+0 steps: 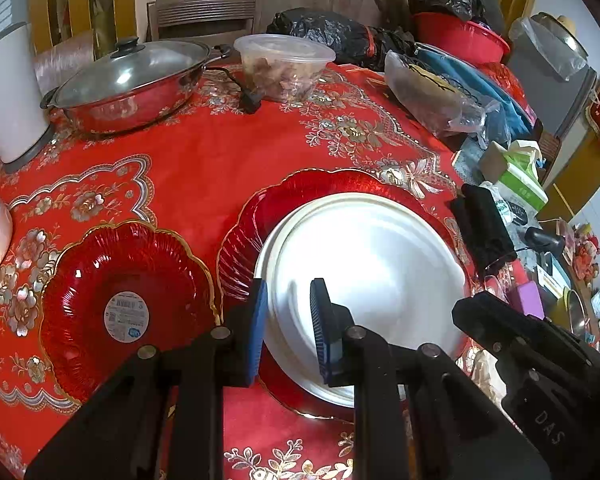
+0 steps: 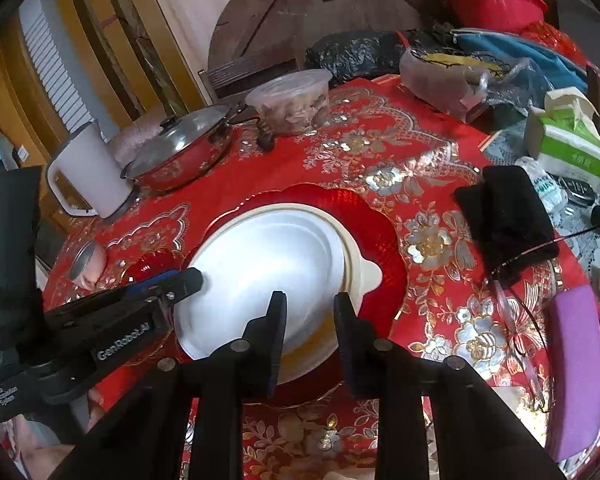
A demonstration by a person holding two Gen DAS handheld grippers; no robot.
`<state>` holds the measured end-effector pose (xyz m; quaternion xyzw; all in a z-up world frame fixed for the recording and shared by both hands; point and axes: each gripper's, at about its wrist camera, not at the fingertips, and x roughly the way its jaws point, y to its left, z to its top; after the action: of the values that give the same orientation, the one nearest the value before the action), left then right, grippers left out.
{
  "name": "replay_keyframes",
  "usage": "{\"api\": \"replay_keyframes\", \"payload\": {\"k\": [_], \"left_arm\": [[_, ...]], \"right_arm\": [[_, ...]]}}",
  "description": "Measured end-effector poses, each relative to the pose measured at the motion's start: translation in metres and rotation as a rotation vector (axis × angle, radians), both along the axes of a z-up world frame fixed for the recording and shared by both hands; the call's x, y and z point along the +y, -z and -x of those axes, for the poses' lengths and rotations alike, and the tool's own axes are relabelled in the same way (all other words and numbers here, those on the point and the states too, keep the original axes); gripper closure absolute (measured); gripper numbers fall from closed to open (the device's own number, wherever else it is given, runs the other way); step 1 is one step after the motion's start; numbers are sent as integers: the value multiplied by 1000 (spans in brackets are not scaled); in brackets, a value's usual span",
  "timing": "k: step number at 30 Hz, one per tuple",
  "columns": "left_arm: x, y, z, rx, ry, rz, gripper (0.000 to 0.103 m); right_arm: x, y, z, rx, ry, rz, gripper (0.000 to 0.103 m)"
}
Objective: Organize plates and bowls
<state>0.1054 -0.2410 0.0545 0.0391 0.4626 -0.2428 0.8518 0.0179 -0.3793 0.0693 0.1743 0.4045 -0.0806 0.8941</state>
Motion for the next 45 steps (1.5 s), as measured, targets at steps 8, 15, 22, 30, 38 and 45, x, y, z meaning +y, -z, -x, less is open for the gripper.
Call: {"api": "replay_keyframes", "payload": {"k": [8,15,22,30,38,45], "left_arm": [[17,-10,1,1,-7,28,84],[70,-22,2,-33,-54,18,62],[133,-23,0,-86,-145,-33,34],[179,-2,-10,-37,-208,-40,34],[193,12,-19,-7,-242,-41,34],[193,22,-23,19,-247,-42,34]], "right_arm": [[-1,-10,8,-36,12,-17,69],[50,-30,8,-96,-186,-158,69],[111,-16,-15,-42,-321,-230,68],[139,27,-37,54,-324,-251,66],[137,48,-43,97,-271,-258,66],[135,49,-45,92,-256,-250,61]]}}
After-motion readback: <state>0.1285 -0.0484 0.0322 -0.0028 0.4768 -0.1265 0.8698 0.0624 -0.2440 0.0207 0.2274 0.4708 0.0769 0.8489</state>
